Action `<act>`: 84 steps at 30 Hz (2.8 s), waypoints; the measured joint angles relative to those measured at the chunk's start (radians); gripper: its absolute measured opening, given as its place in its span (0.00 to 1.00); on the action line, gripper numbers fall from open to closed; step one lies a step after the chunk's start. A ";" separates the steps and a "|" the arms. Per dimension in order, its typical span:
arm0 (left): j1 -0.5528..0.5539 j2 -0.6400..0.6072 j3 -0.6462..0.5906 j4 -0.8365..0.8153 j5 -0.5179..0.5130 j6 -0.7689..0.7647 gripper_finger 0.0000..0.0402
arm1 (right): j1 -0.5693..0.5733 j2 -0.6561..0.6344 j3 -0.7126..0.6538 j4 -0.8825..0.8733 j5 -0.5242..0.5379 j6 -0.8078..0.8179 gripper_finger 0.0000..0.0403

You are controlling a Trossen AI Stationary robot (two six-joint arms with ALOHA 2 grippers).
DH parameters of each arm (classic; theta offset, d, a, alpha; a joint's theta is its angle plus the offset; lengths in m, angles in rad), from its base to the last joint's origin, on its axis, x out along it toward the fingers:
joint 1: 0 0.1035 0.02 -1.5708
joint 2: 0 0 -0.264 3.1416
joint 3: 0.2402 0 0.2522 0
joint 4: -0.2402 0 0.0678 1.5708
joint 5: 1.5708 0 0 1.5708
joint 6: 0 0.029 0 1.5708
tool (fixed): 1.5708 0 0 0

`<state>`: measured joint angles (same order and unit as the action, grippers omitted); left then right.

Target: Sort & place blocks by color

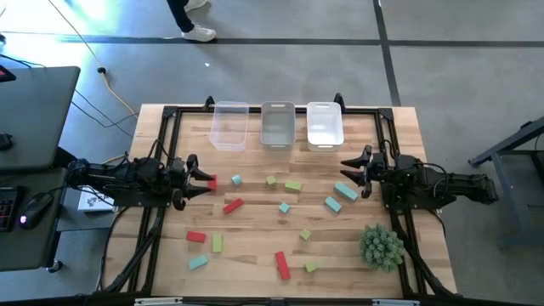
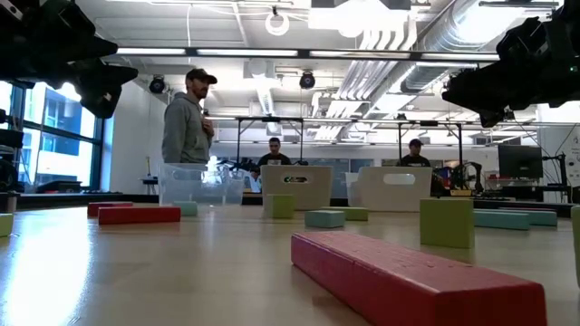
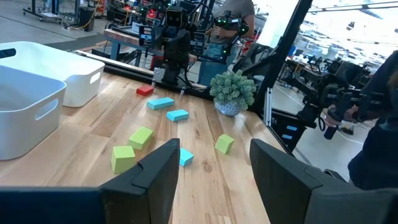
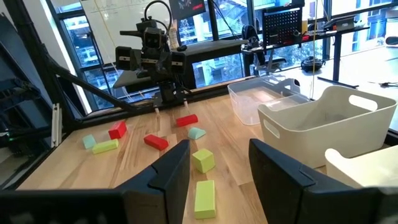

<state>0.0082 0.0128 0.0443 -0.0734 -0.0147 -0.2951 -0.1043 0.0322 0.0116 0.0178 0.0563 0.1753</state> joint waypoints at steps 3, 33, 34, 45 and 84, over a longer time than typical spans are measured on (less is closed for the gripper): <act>0.000 0.000 0.000 0.000 0.000 0.000 0.46 | 0.000 0.000 0.000 0.000 0.000 0.000 0.38; 0.000 0.000 0.000 0.000 0.000 0.000 0.46 | 0.000 0.000 0.000 0.002 -0.003 0.007 0.38; 0.000 0.000 0.000 0.000 0.000 0.000 0.46 | 0.000 0.000 0.000 0.003 -0.003 0.007 0.38; 0.000 0.000 0.000 0.000 0.000 0.000 0.46 | 0.000 0.000 0.049 0.012 -0.006 0.047 0.38; 0.000 0.000 0.000 0.000 0.000 0.000 0.46 | 0.000 0.720 0.884 -0.902 0.216 0.324 0.58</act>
<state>0.0081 0.0125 0.0443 -0.0734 -0.0147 -0.2951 -0.1043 0.7523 0.8959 -0.8837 0.2718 0.4992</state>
